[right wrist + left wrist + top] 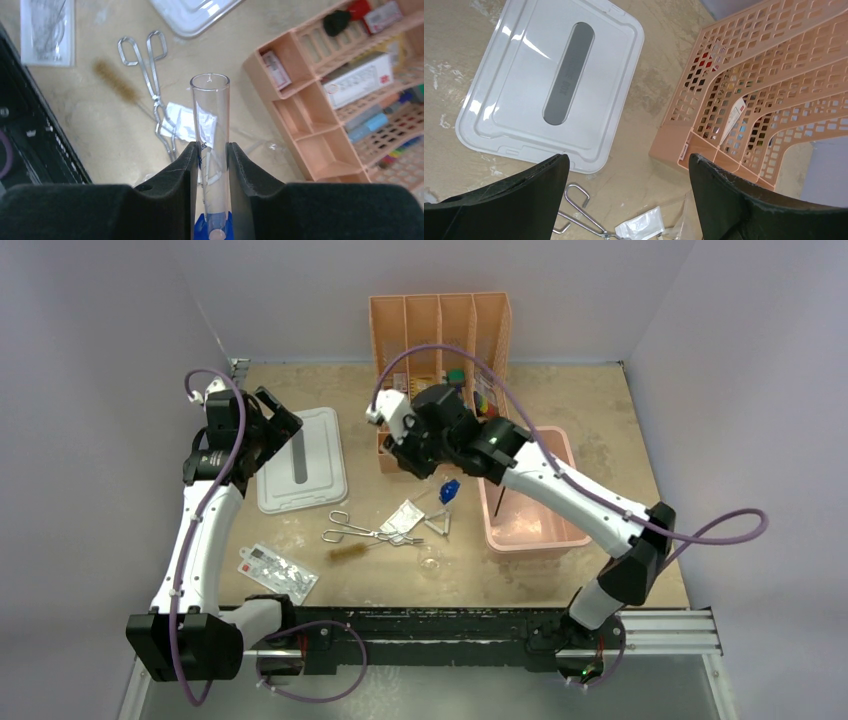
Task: Organize the chemistry lab equipment
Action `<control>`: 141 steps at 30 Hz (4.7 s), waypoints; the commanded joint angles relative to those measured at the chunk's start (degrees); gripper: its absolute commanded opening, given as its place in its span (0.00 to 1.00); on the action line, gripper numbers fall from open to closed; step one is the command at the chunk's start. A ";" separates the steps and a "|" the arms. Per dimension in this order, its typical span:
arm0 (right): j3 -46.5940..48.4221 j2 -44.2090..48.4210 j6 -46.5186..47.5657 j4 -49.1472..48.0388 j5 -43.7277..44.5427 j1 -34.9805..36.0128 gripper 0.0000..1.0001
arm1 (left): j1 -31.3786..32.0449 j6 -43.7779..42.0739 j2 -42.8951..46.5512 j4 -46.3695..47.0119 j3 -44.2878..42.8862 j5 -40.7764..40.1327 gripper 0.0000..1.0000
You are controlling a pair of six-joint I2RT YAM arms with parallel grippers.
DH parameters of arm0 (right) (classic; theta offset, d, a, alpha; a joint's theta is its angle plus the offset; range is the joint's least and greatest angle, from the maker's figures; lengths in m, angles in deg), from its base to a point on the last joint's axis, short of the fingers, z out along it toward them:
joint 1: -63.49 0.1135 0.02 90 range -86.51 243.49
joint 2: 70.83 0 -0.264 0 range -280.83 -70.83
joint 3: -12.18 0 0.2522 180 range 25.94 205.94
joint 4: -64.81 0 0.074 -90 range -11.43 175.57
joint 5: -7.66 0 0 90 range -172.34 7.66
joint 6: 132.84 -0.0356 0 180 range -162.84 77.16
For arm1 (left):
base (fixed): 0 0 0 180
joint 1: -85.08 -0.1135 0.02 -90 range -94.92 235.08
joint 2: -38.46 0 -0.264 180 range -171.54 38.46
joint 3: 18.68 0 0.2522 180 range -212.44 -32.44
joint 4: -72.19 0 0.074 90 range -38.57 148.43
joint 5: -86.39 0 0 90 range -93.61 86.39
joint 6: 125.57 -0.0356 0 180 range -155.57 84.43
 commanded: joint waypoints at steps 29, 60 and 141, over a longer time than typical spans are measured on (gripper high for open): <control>-20.67 14.44 -21.75 7.13 10.68 -38.37 0.16 | 0.24 0.91 -5.19 8.42 -0.23 4.99 0.88; -33.23 3.72 -20.89 -7.22 12.37 -41.65 0.20 | 0.24 -0.27 -6.66 10.30 0.94 4.21 0.88; -27.52 -2.20 -20.36 -3.27 2.40 10.29 0.96 | 5.00 1.14 -7.75 10.73 2.47 9.04 0.86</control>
